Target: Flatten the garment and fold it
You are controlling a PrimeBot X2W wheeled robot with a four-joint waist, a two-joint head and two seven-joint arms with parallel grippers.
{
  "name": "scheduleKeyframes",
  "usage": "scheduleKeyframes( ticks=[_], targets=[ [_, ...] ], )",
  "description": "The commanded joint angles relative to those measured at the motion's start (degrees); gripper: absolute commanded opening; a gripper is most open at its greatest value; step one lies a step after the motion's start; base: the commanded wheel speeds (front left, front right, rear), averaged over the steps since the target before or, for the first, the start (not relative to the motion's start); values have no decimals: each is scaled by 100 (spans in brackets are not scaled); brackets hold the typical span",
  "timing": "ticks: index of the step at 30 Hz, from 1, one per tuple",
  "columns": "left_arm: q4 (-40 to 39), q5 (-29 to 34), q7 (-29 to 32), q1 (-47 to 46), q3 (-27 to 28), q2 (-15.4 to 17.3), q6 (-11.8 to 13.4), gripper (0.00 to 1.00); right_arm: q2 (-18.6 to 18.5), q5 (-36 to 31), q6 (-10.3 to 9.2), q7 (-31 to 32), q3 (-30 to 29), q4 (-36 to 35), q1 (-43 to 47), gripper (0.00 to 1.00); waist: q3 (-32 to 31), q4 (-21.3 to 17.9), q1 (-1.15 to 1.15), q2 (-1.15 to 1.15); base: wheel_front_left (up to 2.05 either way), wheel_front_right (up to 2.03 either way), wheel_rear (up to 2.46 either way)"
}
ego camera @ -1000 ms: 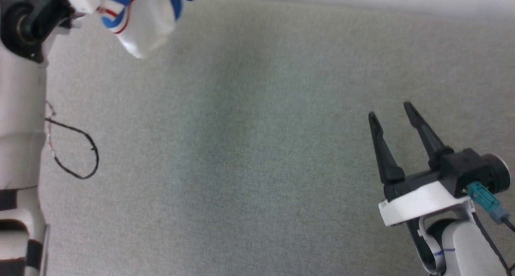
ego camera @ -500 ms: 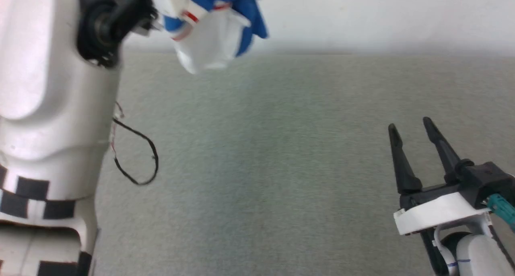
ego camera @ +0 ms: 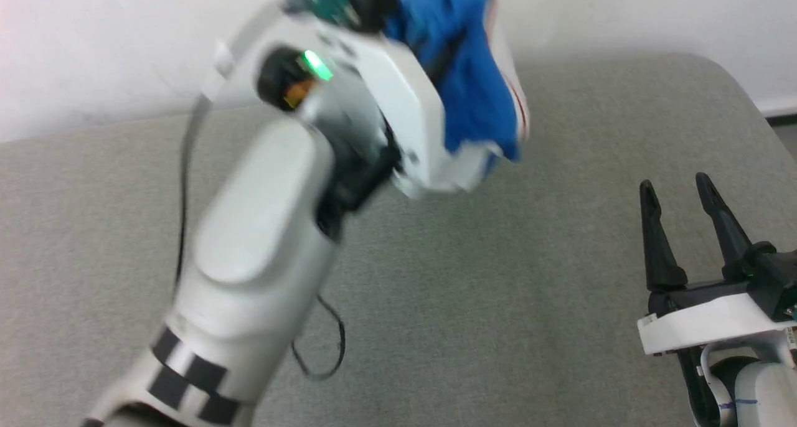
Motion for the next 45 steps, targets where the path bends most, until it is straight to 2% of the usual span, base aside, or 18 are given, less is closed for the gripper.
scheduleKeyframes(
  ticks=[1, 7, 15, 16, 17, 18, 23, 28, 33, 40, 42, 45],
  targets=[
    [60, 95, -115, 195, -89, -14, -28, 0, 18, 33, -11, -31, 15, -31, -9, 100, 199, -159, 0, -1, 0, 0, 0],
    [740, 623, -750, 917, -784, -113, 59, 0, 18, 96, -11, -77, 109, -10, -117, 100, 535, -227, 0, -1, 0, 0, 0],
    [1640, 356, -1157, 1659, -1273, -264, 62, 0, 18, 66, -11, -67, 227, 81, -198, 100, 748, -94, 0, -1, 0, 0, 0],
    [1715, 304, -1191, 1695, -1331, -272, 61, 24, 18, 60, -11, -63, 242, 97, -205, 100, 742, -66, 0, -1, 0, 0, 0],
    [1780, 247, -1239, 1720, -1379, -278, 64, 75, 18, 54, -11, -57, 258, 115, -211, 100, 728, -36, 0, -1, 0, 0, 0],
    [1821, 175, -1309, 1736, -1414, -281, 80, 100, 18, 50, -11, -51, 276, 134, -217, 100, 700, -8, 0, -1, 0, 0, 0],
    [1670, -326, -1799, 1667, -1490, -285, 196, 100, 18, 25, -11, -21, 303, 216, -175, 100, 440, 153, 0, -1, 0, 0, 0],
    [1305, -577, -2471, 1618, -1045, -205, 346, 100, 18, 14, -11, 42, 310, 237, -28, 100, 119, 252, 0, -1, 0, 0, 0],
    [502, -611, -3204, 2042, -389, 417, 689, 100, 18, 15, -11, 118, 294, 199, 187, 100, -56, 294, 0, -1, 0, 0, 0],
    [-951, -383, -3892, 3393, 461, 1407, 1377, 100, 18, 6, -11, 213, 213, 133, 419, 100, -48, 297, 0, -1, 0, 0, 0],
    [-1359, -169, -3971, 3857, 665, 1600, 1614, 100, 18, 13, -11, 229, 203, 120, 463, 100, -27, 301, 0, -1, 0, 0, 0],
    [-1898, 193, -4017, 4524, 878, 1700, 1912, 100, 18, 25, -11, 247, 190, 108, 533, 100, 18, 336, 0, -1, 0, 0, 0]
  ],
)
